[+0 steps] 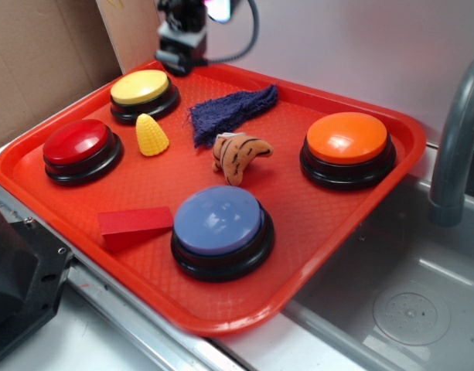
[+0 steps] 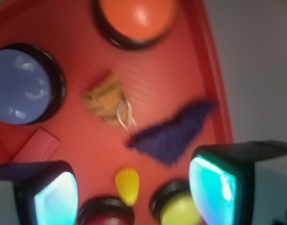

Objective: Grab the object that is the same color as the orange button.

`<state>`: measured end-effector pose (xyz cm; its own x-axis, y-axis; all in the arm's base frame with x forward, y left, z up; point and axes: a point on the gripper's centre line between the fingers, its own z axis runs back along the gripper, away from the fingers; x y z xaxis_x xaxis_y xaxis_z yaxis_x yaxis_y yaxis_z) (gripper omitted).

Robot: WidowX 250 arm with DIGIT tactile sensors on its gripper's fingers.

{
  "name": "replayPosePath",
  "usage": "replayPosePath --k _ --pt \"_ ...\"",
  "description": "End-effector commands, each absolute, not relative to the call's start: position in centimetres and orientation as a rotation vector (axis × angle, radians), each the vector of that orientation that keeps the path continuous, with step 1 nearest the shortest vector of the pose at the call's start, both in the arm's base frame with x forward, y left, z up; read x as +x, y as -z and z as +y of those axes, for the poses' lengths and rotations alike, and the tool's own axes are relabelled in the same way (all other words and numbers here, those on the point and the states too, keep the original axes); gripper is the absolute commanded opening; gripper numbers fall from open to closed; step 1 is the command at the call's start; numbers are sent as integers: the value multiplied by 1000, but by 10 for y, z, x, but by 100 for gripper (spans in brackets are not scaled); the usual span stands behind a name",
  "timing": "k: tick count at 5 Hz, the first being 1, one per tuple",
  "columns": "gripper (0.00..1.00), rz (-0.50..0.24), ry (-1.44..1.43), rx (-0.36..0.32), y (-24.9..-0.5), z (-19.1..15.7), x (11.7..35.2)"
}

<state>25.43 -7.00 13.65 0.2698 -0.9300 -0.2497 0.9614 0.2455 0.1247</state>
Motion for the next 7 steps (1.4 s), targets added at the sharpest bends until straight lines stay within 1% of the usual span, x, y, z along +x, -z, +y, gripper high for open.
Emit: replayPosePath --k 1,2,3,4,5,6,7 --pt "100 260 1577 209 -103 -68 226" --pt "100 279 1524 185 -83 -59 234" --pt "100 264 1512 191 -71 -66 250" --pt "100 301 1560 98 -52 -74 247" --pt "100 347 1570 21 -37 -73 232" --pt "0 329 1542 -19 -33 -67 225" --pt "0 331 1498 5 -29 -60 220"
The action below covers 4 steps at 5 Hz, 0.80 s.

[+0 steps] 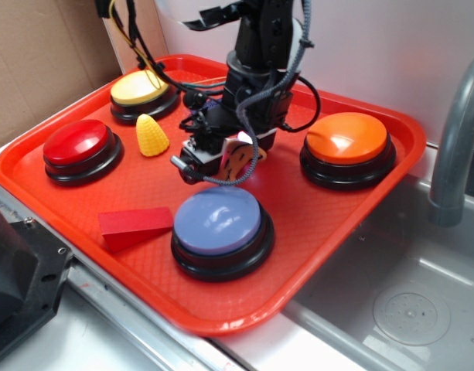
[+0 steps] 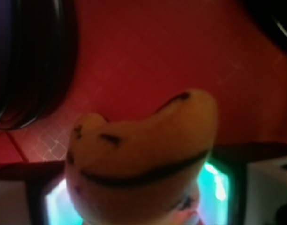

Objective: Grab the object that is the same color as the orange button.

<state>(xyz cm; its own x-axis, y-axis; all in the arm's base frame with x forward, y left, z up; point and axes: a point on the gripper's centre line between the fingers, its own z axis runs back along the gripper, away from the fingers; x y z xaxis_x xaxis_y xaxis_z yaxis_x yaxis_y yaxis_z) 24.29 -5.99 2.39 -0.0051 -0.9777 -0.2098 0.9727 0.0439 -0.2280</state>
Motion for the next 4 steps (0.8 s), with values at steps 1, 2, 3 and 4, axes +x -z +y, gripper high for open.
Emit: replayPosePath --k 1,2,3,4 --pt "0 302 1475 1 -39 -56 219" --pt "0 255 1204 114 -64 -57 217" --pt "0 216 935 204 -111 -40 213" --pt "0 185 685 170 -161 -22 197"
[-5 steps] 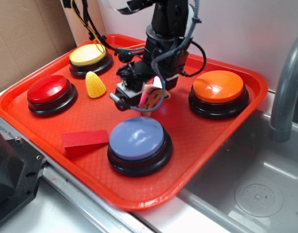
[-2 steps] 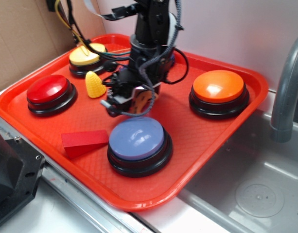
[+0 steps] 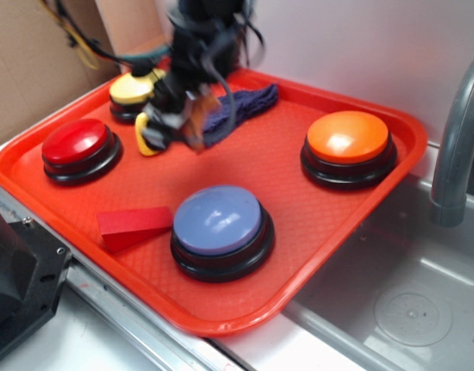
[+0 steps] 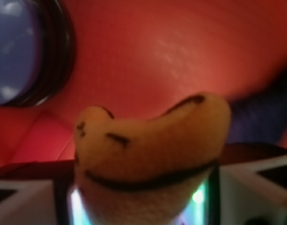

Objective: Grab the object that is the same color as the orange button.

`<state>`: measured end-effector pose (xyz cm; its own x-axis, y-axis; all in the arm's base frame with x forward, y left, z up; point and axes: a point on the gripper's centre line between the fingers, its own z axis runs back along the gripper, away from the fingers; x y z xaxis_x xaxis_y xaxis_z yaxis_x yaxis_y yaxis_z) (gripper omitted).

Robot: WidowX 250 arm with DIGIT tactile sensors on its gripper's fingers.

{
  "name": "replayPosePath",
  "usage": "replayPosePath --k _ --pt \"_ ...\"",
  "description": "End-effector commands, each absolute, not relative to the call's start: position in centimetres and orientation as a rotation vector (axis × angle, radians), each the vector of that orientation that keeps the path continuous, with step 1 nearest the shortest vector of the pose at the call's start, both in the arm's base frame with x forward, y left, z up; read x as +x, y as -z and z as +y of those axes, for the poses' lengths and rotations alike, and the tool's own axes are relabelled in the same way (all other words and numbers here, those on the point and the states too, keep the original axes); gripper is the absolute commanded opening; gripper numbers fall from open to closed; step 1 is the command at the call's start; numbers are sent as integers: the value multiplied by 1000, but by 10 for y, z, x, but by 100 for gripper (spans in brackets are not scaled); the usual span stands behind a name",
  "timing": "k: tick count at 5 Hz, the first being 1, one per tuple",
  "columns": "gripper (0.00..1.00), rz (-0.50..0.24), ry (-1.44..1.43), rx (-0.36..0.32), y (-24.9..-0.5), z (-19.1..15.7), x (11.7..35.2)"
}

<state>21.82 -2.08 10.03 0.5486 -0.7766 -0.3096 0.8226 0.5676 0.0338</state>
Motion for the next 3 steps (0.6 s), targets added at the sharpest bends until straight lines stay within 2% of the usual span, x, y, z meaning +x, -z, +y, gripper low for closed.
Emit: replayPosePath --k 1,2,3 --pt "0 152 437 114 -188 -27 184" --pt "0 102 188 96 -207 -44 189" --pt "0 105 190 94 -195 -50 198"
